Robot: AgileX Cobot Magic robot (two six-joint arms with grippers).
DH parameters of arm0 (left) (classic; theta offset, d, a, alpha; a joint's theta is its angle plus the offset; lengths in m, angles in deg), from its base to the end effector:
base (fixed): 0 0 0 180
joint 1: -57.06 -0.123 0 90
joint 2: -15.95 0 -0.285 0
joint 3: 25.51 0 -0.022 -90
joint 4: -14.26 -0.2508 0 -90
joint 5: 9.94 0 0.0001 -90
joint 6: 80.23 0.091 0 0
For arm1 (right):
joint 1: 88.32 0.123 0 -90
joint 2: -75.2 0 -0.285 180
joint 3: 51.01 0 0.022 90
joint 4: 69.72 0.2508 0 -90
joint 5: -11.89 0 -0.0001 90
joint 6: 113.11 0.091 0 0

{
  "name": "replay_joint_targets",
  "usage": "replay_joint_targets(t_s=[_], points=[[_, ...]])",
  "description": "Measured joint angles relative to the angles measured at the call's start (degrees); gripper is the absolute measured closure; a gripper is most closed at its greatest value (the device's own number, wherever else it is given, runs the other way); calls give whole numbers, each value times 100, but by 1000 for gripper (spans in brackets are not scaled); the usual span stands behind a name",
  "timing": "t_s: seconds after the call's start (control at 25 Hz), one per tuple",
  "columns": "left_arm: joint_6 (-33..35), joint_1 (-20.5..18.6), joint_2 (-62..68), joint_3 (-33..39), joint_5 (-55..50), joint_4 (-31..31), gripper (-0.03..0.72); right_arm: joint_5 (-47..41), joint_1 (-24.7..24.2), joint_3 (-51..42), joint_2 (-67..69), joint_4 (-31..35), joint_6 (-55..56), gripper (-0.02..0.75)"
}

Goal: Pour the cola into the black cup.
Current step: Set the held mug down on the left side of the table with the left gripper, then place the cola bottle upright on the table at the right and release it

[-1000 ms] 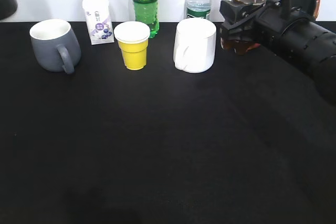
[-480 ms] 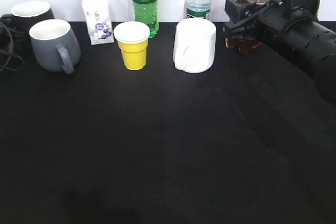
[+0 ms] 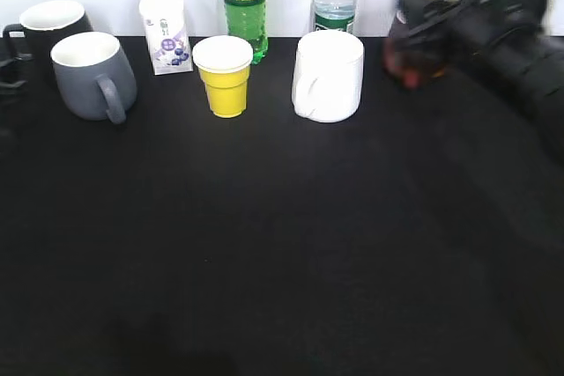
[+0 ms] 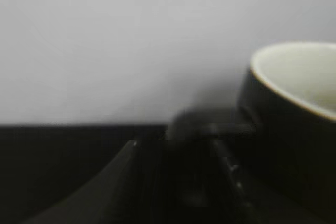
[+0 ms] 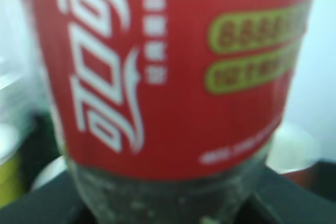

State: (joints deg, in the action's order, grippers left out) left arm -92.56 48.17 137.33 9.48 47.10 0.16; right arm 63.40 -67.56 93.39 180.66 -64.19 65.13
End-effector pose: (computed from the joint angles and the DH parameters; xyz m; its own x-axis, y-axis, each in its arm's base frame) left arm 0.3553 0.0368 0.1296 -0.1771 -0.1063 -0.9784 0.0336 0.9929 -0.1139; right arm 0.3217 0.1146 0.2168 -0.0031 0.0302 -0.9995 -0.2829 0.9587 0.0299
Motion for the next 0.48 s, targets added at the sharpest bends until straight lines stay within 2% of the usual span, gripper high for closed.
replay_joint_targets(t_s=[0.12,0.16,0.28,0.48], points=[[0,60,-1478,1164,-89,30,370,93,-879,0,0,-104,-1,371],[0,124,-1979,1336,-505,55,370,98,-1198,18,0,-275,9,371],[0,760,-3194,1395,-1774,74,370,255,-1876,278,453,-744,314,371],[0,1958,-3851,1395,-2654,68,370,861,-1919,855,1897,-947,462,371]])
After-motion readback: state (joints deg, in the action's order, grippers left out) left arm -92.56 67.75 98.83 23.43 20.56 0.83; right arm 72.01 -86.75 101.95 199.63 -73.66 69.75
